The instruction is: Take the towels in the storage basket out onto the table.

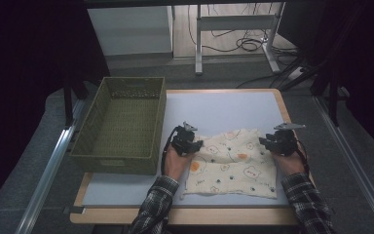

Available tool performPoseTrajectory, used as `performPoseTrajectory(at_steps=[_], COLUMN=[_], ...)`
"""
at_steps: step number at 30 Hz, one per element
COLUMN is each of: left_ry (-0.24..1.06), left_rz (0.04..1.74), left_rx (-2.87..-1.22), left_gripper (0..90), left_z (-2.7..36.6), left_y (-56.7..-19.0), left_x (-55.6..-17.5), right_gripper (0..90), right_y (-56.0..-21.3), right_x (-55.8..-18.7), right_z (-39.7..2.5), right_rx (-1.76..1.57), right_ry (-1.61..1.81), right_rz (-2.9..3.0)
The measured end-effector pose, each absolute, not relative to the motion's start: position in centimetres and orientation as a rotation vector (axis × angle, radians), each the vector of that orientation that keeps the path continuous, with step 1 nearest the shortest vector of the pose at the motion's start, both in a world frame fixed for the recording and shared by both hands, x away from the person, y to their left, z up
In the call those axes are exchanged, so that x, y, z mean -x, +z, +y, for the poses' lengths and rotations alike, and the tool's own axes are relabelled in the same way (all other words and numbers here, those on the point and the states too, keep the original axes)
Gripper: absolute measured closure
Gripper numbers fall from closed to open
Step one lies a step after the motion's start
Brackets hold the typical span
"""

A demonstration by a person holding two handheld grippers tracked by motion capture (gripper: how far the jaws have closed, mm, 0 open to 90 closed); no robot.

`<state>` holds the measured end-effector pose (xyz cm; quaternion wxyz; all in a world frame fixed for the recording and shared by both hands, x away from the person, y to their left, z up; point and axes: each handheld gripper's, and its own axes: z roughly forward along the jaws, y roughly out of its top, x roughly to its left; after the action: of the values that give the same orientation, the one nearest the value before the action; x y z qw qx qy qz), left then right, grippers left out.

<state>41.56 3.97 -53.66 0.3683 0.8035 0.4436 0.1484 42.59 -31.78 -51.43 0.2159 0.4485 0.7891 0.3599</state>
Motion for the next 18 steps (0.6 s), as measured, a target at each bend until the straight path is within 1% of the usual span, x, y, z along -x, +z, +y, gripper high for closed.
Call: performPoseTrajectory(at_steps=[3, 5, 6, 7, 8, 9, 10, 11, 12, 15, 18], left_ry=[0.398, 0.398, 0.400, 0.402, 0.406, 0.401, 0.387, 0.381, 0.382, 0.417, 0.431], left_rz=[1.130, 1.130, 1.136, 1.147, 1.154, 1.153, 1.157, 1.153, 1.154, 1.149, 1.148], left_rx=[-2.073, -2.077, -2.073, -2.067, -2.062, -2.058, -2.049, -2.051, -2.054, -2.057, -1.977], left_gripper=[54.8, 57.8, 62.7, 69.9, 77.4, 81.9, 86.9, 88.0, 88.8, 89.4, 89.2], left_z=[3.8, 3.8, 3.9, 4.1, 4.1, 4.3, 4.4, 4.4, 4.4, 4.4, 4.7], left_y=[-53.7, -53.6, -53.6, -53.6, -53.6, -53.6, -53.6, -53.6, -53.5, -53.0, -51.8], left_x=[-41.5, -41.6, -41.6, -41.8, -41.9, -42.0, -42.1, -42.3, -42.3, -42.9, -43.7], right_gripper=[58.0, 58.2, 58.3, 59.1, 64.3, 68.4, 75.8, 82.5, 86.6, 87.6, 87.7], right_y=[-52.1, -52.3, -52.4, -52.4, -52.4, -52.3, -52.2, -52.2, -52.1, -51.8, -51.0], right_x=[-42.9, -42.9, -42.9, -42.8, -42.8, -42.7, -42.7, -42.6, -42.6, -42.6, -42.6], right_z=[-31.7, -31.7, -31.8, -31.7, -31.6, -31.6, -31.6, -31.5, -31.4, -31.0, -31.0], right_rx=[-1.249, -1.270, -1.279, -1.284, -1.289, -1.295, -1.301, -1.300, -1.297, -1.266, -1.247], right_ry=[0.965, 0.987, 0.994, 0.994, 0.989, 0.989, 0.991, 1.000, 1.003, 0.960, 0.988], right_rz=[2.200, 2.190, 2.185, 2.178, 2.174, 2.178, 2.189, 2.209, 2.229, 2.244, 2.210])
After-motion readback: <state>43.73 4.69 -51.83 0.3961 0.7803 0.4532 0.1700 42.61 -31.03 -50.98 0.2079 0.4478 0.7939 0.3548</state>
